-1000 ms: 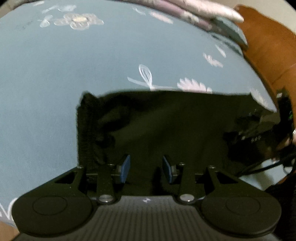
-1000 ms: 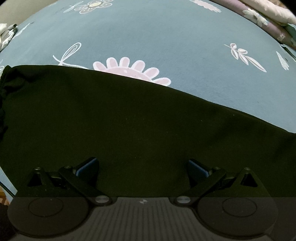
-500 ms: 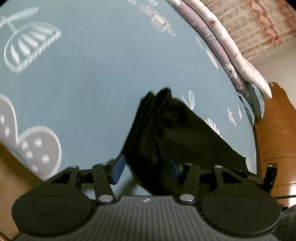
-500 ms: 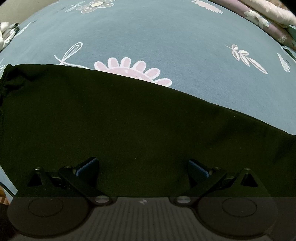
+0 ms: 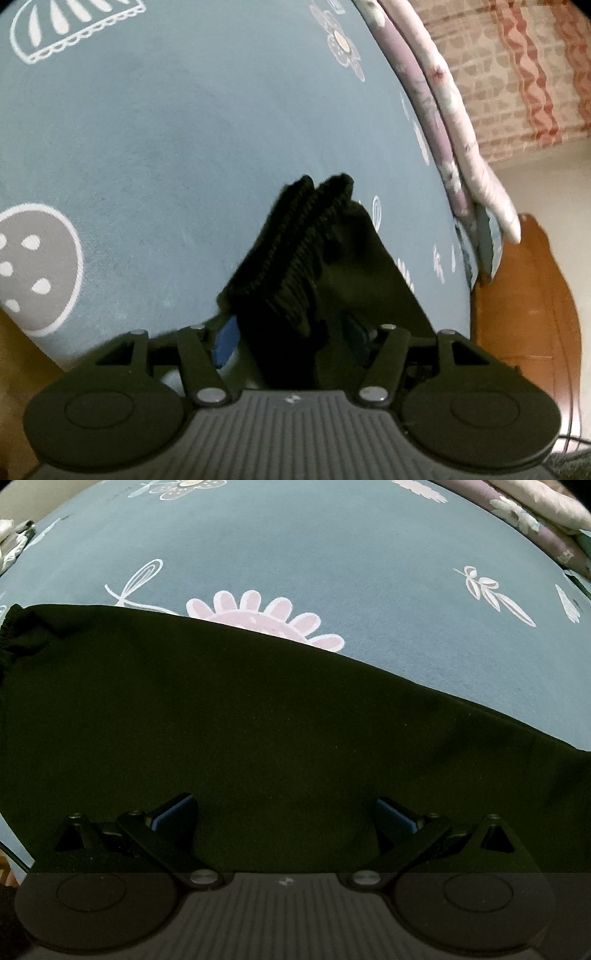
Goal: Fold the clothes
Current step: 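Lift the gripped black pants edge up with the left gripper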
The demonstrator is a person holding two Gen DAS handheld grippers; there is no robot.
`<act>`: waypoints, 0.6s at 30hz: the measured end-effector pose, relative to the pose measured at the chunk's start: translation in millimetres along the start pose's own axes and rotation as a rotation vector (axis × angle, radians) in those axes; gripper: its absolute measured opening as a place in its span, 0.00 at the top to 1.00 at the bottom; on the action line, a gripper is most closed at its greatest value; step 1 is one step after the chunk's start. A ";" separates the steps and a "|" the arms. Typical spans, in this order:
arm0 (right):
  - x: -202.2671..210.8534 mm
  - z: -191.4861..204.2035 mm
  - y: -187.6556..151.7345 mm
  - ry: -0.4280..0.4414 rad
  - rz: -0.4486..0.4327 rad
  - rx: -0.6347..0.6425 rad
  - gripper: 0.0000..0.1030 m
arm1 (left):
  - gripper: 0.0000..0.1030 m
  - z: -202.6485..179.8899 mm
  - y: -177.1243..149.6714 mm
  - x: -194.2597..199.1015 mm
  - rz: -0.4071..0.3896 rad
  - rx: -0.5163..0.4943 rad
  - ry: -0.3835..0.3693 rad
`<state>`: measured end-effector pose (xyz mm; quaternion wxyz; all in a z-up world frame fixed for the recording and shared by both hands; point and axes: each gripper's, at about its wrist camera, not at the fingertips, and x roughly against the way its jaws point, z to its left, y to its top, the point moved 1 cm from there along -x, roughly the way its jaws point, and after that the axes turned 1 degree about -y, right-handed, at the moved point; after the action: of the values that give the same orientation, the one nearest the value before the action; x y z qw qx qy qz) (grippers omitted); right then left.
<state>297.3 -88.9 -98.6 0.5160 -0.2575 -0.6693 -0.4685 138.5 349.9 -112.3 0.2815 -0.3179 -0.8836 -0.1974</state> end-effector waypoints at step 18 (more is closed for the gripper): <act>-1.7 2.7 -1.0 -0.005 -0.006 -0.010 0.00 | 0.29 -2.3 9.5 -18.5 0.047 -0.057 -0.090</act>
<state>295.8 -86.7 -100.7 0.5115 -0.2590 -0.6692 -0.4727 157.6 347.2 -120.5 0.2368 -0.3552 -0.8816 -0.2013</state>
